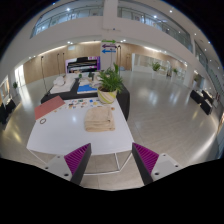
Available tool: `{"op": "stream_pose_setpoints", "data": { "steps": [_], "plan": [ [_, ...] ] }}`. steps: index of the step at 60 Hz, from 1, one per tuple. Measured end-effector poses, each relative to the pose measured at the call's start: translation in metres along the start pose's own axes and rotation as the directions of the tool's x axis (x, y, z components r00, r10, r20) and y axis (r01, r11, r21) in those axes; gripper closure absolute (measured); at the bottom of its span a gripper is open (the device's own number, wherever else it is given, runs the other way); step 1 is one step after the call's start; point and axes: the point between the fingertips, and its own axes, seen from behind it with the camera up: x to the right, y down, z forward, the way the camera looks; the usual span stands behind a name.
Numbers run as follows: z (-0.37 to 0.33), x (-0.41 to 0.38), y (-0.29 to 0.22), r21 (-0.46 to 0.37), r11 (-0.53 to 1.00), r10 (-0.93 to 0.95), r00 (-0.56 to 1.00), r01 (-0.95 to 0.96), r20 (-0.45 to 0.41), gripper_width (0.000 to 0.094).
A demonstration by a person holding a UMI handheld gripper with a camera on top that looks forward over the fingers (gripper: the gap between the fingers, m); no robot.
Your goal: Fold towel
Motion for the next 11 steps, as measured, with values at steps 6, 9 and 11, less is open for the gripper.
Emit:
{"op": "stream_pose_setpoints", "data": {
  "steps": [6,9,11],
  "plan": [
    [-0.0079,-0.0001,0.0006,0.017,1.0,0.0,1.0,0.0,0.004,0.0079],
    [-0.007,-0.002,0.0008,0.017,1.0,-0.005,1.0,0.004,0.011,0.008],
    [-0.0058,-0.0048,0.0009,0.019,1.0,-0.006,1.0,0.005,0.022,0.0075]
  ]
}}
